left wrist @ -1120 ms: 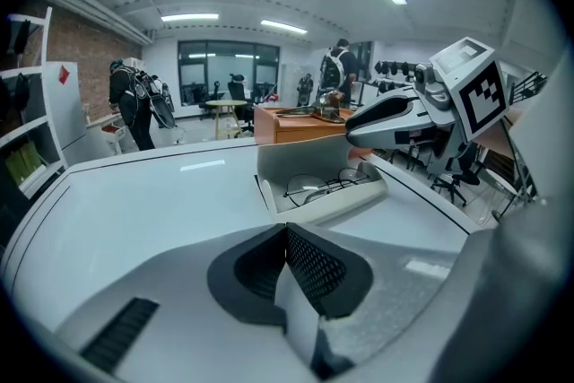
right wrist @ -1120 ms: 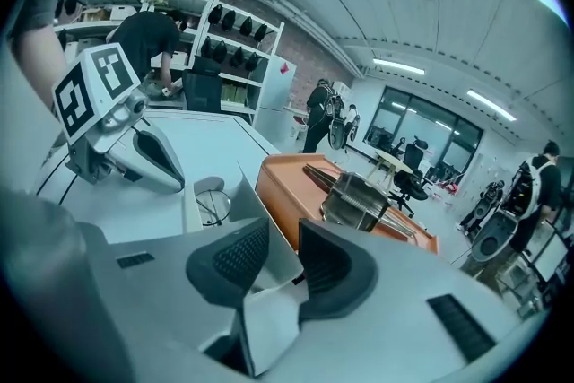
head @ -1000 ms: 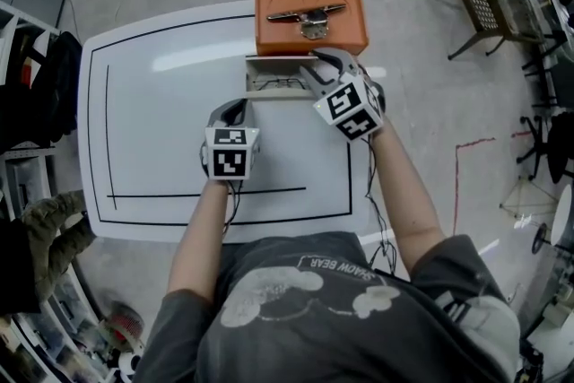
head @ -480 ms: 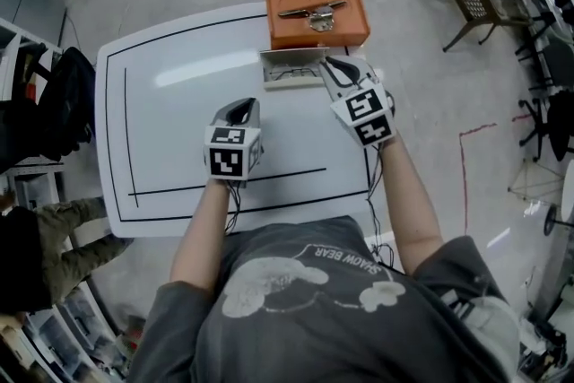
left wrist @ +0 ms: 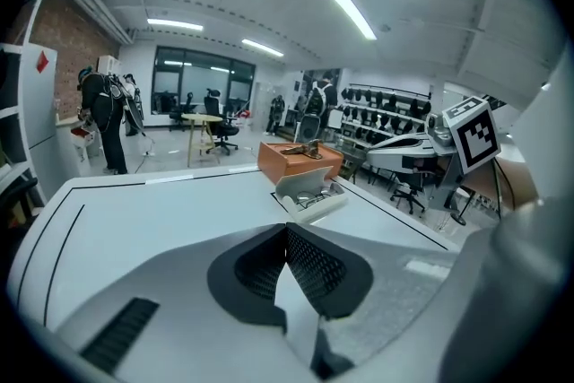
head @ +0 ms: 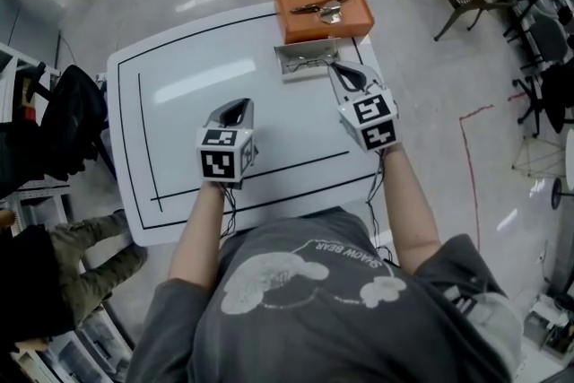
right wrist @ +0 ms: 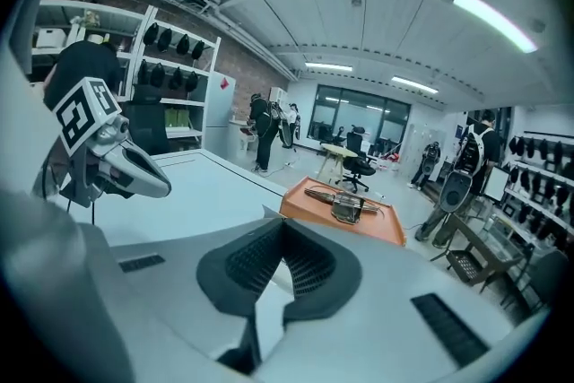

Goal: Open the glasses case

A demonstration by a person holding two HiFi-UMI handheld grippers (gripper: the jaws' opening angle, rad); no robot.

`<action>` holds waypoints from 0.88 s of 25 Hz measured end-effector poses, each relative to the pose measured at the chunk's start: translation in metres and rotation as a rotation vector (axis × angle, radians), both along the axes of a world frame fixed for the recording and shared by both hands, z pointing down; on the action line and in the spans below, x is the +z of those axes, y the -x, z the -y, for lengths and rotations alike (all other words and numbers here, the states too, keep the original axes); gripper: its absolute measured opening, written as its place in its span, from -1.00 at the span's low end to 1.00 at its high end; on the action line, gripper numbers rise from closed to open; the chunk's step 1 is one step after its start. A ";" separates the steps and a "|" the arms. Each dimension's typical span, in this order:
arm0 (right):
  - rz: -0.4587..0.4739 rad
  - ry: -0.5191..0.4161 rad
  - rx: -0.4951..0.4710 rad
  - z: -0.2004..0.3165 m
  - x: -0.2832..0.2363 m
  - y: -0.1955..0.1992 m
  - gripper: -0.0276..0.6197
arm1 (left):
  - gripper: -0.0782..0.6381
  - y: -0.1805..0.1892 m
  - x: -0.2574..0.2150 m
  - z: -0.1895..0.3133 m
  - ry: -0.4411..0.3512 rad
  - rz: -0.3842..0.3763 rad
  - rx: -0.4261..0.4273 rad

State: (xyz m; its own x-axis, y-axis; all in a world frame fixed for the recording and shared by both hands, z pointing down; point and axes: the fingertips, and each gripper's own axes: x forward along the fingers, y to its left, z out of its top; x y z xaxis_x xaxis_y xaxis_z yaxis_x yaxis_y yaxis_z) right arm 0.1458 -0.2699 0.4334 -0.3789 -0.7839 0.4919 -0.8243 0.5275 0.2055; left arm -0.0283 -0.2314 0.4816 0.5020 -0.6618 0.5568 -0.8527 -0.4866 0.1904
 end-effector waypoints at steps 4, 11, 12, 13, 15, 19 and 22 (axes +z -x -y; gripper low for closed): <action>0.017 -0.003 0.053 -0.012 -0.004 0.012 -0.91 | -0.78 0.018 -0.004 -0.003 -0.015 -0.017 0.020; 0.024 -0.031 0.121 -0.038 -0.016 0.037 -0.91 | -0.78 0.041 -0.012 -0.018 -0.030 -0.059 0.068; 0.021 -0.034 0.123 -0.044 -0.017 0.041 -0.91 | -0.78 0.044 -0.013 -0.020 -0.032 -0.062 0.077; 0.017 -0.035 0.124 -0.050 -0.018 0.045 -0.91 | -0.78 0.047 -0.014 -0.023 -0.035 -0.064 0.086; 0.006 -0.042 0.138 -0.063 -0.021 0.051 -0.91 | -0.78 0.052 -0.017 -0.030 -0.043 -0.069 0.107; -0.009 -0.058 0.177 -0.091 -0.028 0.061 -0.91 | -0.78 0.061 -0.026 -0.048 -0.064 -0.083 0.153; -0.013 -0.072 0.194 -0.113 -0.033 0.073 -0.92 | -0.77 0.070 -0.035 -0.064 -0.085 -0.091 0.180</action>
